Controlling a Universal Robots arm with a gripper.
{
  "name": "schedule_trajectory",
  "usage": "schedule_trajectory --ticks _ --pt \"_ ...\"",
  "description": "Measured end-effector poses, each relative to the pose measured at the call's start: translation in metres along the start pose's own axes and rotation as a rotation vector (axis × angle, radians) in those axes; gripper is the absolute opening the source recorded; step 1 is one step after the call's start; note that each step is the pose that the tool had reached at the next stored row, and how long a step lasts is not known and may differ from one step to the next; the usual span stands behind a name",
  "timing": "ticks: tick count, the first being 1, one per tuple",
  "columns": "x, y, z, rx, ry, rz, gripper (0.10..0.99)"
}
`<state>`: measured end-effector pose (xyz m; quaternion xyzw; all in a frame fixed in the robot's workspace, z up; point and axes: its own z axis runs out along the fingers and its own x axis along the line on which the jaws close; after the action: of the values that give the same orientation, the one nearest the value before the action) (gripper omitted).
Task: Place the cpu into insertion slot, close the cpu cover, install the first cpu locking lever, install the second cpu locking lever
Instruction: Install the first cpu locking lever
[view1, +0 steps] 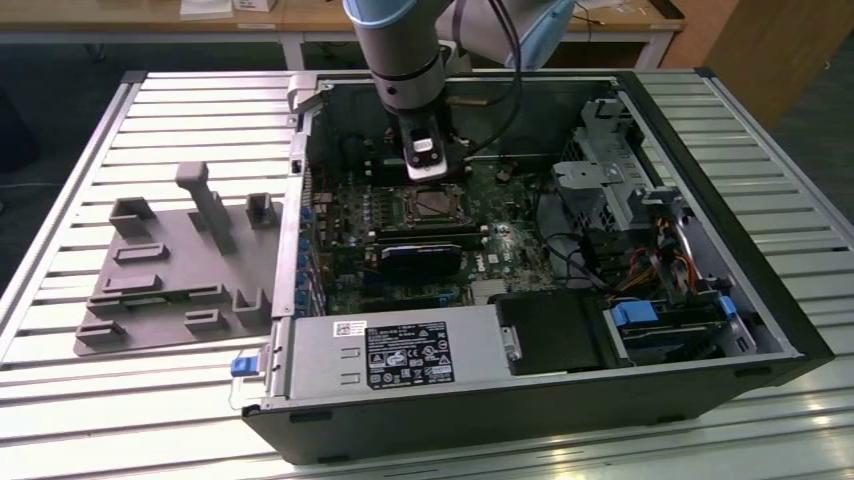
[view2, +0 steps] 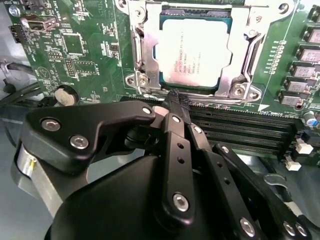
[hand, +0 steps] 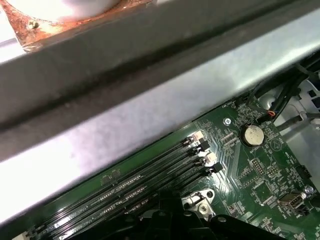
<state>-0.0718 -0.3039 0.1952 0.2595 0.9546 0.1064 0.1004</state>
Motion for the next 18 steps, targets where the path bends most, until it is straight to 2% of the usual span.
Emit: schedule_trajectory --ticks 4,7,12,17,18 --pt "-0.0005 0.0011 -0.0040 0.006 -0.0034 -0.002 0.102" --pt "-0.0011 0.0021 -0.0076 0.022 -0.0125 -0.006 0.102" --pt "-0.0018 0.0036 -0.0128 0.064 -0.0357 -0.019 0.102" --pt "-0.0022 0.0046 -0.0163 0.123 -0.0689 -0.036 0.102" --pt "-0.0023 0.0047 -0.0167 0.132 -0.0740 -0.038 0.102"
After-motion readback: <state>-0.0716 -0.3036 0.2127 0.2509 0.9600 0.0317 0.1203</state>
